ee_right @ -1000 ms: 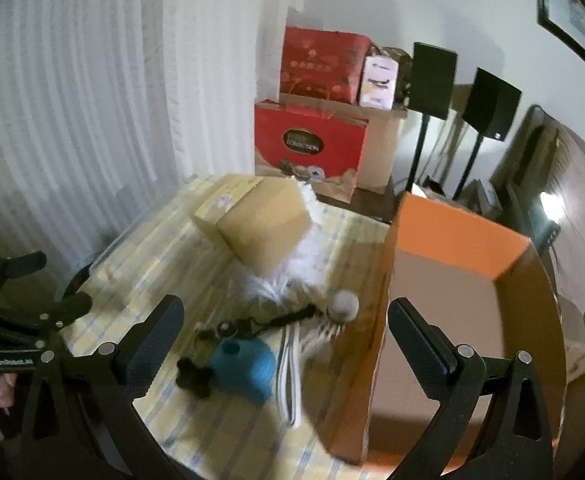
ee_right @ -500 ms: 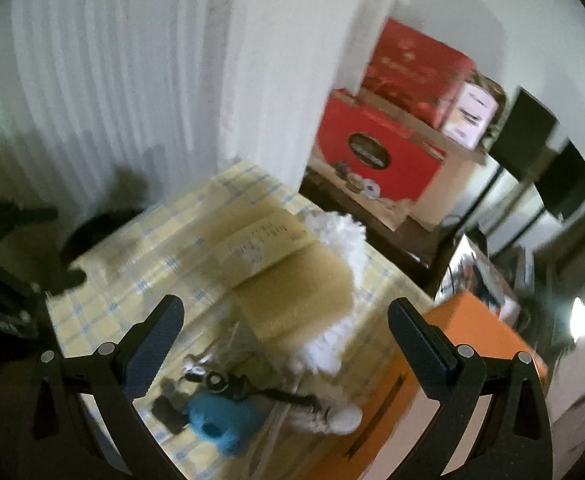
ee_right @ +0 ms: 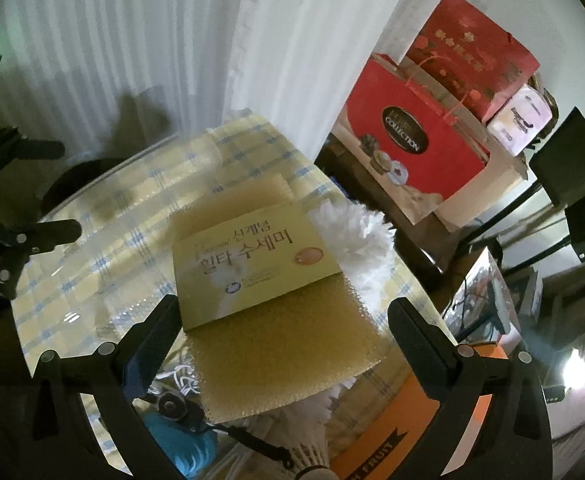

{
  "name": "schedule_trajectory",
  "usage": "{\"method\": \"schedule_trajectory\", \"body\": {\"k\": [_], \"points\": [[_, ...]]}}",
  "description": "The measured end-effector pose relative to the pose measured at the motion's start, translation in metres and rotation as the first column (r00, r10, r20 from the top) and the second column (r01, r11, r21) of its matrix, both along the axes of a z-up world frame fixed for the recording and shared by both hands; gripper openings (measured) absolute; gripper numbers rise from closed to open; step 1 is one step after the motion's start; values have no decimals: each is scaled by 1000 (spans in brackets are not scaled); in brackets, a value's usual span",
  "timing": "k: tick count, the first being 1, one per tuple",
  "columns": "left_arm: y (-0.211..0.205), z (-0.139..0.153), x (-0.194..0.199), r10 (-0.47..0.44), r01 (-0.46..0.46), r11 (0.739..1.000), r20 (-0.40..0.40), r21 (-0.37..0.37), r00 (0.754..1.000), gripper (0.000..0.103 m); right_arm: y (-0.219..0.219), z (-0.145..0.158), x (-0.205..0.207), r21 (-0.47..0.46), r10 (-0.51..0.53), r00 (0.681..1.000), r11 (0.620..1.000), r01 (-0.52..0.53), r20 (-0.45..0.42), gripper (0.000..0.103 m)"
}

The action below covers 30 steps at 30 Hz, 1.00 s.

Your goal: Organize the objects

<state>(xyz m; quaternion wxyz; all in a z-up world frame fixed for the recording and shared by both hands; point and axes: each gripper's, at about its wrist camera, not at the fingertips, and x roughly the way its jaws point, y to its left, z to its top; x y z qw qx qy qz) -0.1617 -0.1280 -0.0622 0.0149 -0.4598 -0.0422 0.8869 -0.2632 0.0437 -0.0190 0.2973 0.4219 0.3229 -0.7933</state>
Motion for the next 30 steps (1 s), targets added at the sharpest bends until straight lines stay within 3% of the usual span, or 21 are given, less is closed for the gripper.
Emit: {"method": "schedule_trajectory", "body": {"k": [3,4,10,16,26,30], "points": [[5,-7,-8,-6,7,1000,23,-22,1000,91,-3,-3,5,4,11,1000,1000,-11,-5,100],[6,-8,-10,-7,8,1000,27,-28,1000,89,-3,-3,6,3,14,1000,1000,-14,-3,92],[11,-11,-14,-17,18,1000,45,-7,999,85,-2,3,8,-39,6,1000,999,-7,-3,84],[14,-18,-20,-18,18,1000,77,-4,997,85,4,14,11,-106,-32,999,994,32,4,82],[23,-33,-29,-11,15,999,122,-37,992,85,18,16,16,-134,-88,996,987,86,-10,82],[22,-35,-29,-7,13,999,136,-44,991,64,24,13,11,-111,-116,993,987,116,4,85]]}}
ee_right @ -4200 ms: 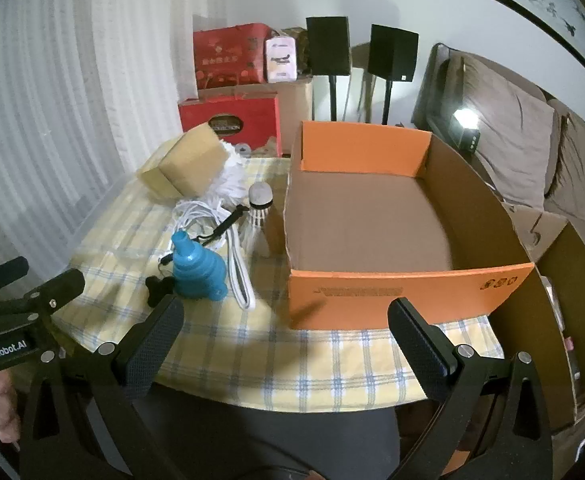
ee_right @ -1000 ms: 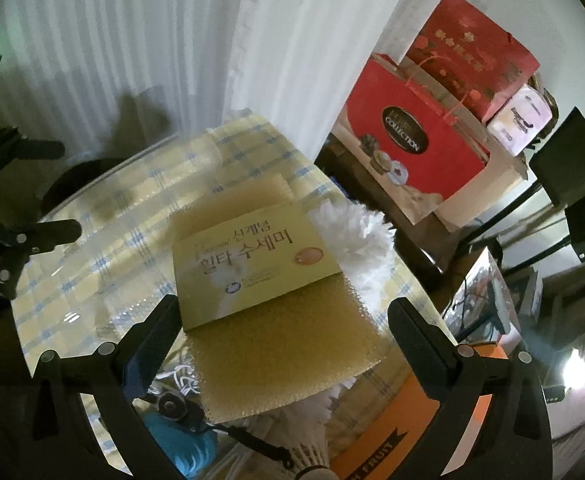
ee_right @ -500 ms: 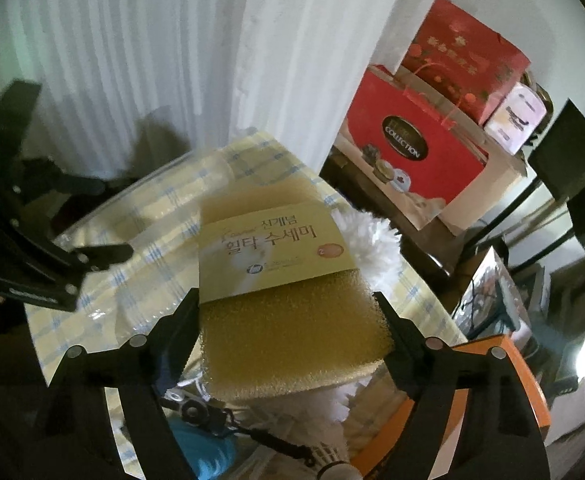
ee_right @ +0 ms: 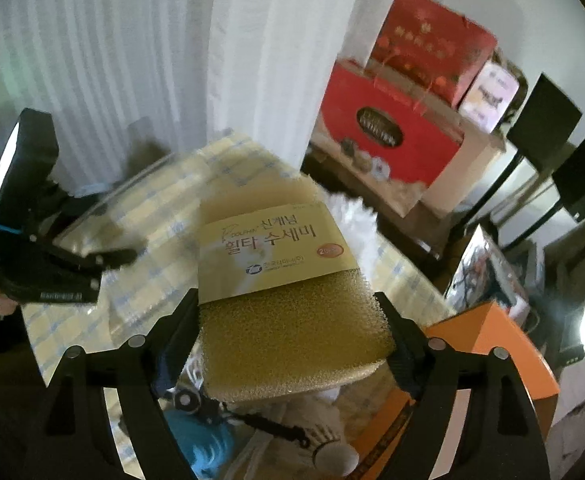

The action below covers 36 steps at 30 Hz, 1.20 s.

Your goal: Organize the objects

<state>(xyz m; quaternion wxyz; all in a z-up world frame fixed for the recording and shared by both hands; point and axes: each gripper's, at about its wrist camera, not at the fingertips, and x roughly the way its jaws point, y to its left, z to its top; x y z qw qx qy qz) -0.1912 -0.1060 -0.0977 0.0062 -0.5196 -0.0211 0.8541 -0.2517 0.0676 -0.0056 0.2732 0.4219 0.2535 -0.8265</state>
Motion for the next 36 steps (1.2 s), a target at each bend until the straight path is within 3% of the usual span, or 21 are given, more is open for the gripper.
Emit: {"method": "schedule_trajectory", "body": {"k": [2,8,13,15,23,32,36], "points": [[-1,-1,-1,-2,2,1000,10,2,1000,56,2,-2,-1,23,-33,999,999,33,1,86],[-1,0,3,17,-17,1000,-7,-21,1000,54,14,20,10,1,-198,976,980,199,-87,92],[-5,5,12,32,-33,999,-33,-32,999,54,17,36,23,-178,-236,971,954,240,43,96],[-8,8,15,44,-45,999,-41,-24,998,54,8,34,29,-200,-219,973,952,230,78,96],[-23,16,31,82,-82,997,-58,7,995,54,-29,16,58,-242,-196,973,945,221,123,96],[-28,17,43,91,-89,996,-60,24,994,54,-30,-24,63,-248,-272,915,903,350,299,93],[-28,17,46,92,-90,995,-65,33,994,54,-33,-31,66,-261,-291,907,890,373,304,92]]}}
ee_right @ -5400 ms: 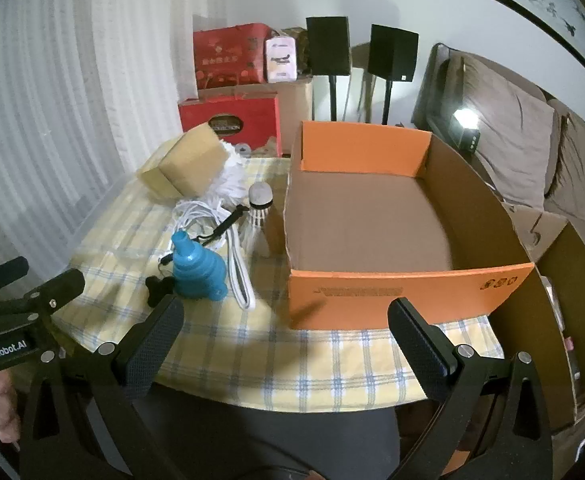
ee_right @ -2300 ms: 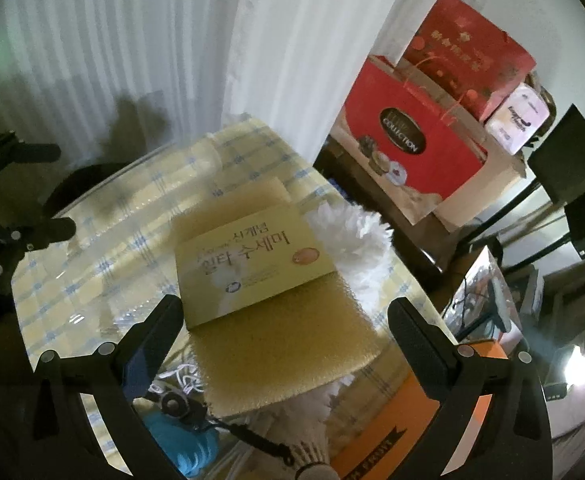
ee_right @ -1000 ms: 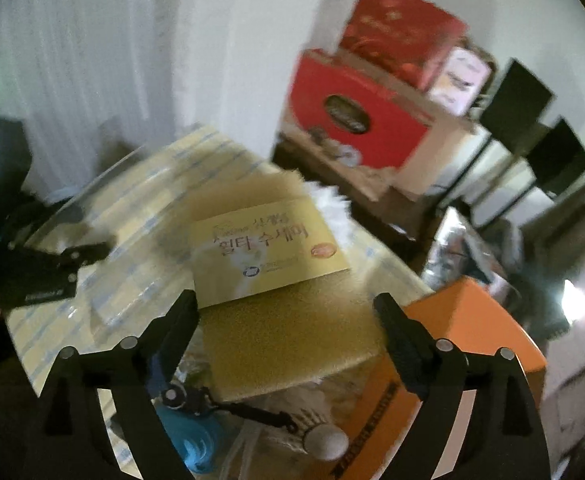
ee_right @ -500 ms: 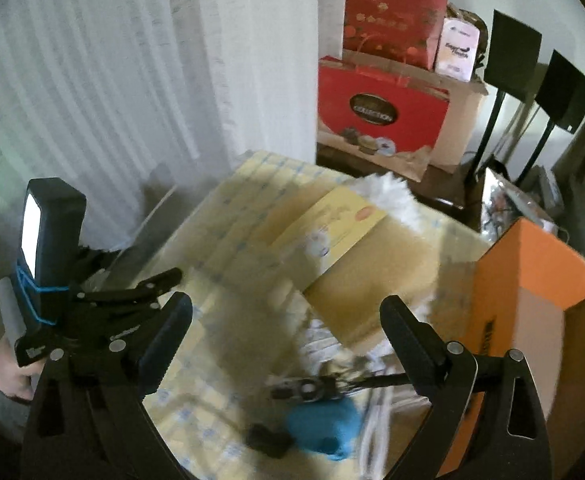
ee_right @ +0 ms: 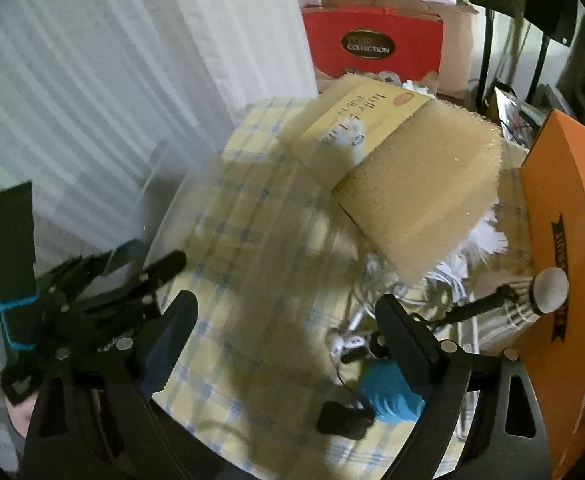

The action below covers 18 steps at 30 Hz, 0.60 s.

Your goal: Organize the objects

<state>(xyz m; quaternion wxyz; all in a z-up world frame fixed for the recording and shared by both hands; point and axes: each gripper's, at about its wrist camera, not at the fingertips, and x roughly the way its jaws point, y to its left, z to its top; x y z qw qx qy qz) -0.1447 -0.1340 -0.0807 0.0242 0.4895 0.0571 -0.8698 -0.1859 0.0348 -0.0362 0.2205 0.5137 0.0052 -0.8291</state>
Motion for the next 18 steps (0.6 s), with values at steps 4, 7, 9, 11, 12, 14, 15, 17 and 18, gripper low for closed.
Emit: {"method": "schedule_trajectory", "body": {"k": [4,7,9,11,12,14,15,17,18], "points": [[-2,0,1,4,-4,1000,1,2,1000,54,-5,-5,-9,13,-36,999,999,36,7,92],[-2,0,3,13,-13,1000,2,1,1000,54,-7,-15,-21,30,-65,997,997,65,30,92],[-3,-1,4,21,-21,1000,4,2,1000,54,-8,-24,-25,59,-86,996,995,84,34,92],[-3,-1,5,23,-23,1000,5,4,1000,54,-7,-33,-30,51,-83,995,996,80,53,87],[-3,-2,5,22,-22,1000,6,4,1000,54,-7,-36,-31,48,-81,995,996,78,63,81],[-3,-2,6,20,-20,1000,6,4,1000,54,-7,-42,-33,35,-69,994,997,66,85,69],[-4,-2,6,20,-20,1000,6,5,1000,54,-6,-44,-34,4,-54,993,999,54,103,59],[-3,-2,7,20,-20,1000,5,10,1000,54,-2,-43,-33,-30,-47,992,998,51,119,58],[-3,-1,8,19,-19,1000,4,11,1000,54,-1,-42,-33,-39,-37,993,998,42,113,58]]}}
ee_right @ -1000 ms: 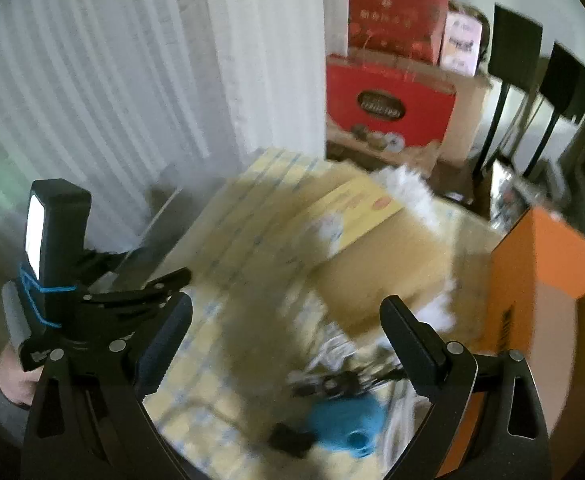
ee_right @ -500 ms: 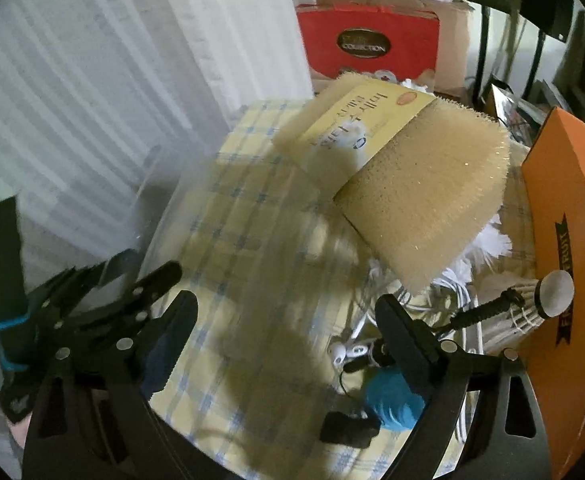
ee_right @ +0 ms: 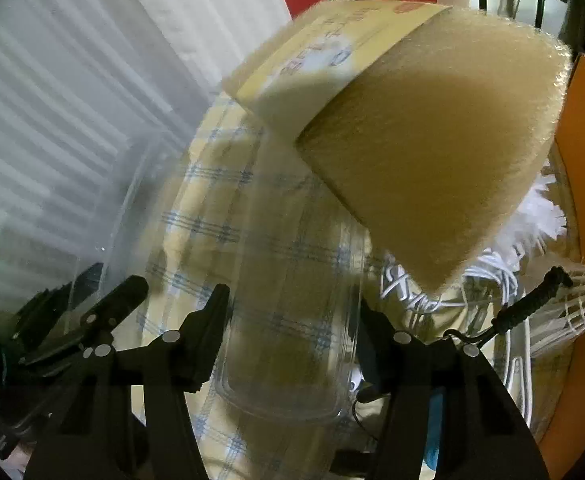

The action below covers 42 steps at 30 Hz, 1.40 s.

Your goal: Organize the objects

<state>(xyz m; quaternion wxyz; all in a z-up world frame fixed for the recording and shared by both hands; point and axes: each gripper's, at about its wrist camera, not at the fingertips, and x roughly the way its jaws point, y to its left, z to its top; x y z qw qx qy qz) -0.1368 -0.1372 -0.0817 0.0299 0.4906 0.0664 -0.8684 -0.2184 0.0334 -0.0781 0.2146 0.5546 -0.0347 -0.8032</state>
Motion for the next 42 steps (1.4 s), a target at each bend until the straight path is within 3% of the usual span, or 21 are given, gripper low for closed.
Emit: {"method": "schedule_trajectory", "body": {"k": [7,17,29,36,42], "points": [[0,6,5,-2,2,1000,-11,8,1000,54,11,8,11,-116,71,996,991,-65,47,57],[1,25,21,-7,10,999,-46,50,999,54,36,29,24,-379,161,982,919,-111,102,56],[11,72,38,-30,43,995,-138,92,990,54,47,74,47,-379,207,978,904,-200,-23,56],[30,98,43,-52,73,992,-192,105,980,54,82,99,56,-371,114,986,917,-150,-119,56],[66,111,38,-115,140,985,-217,102,969,54,133,112,55,-378,12,990,924,-65,-141,56]]}}
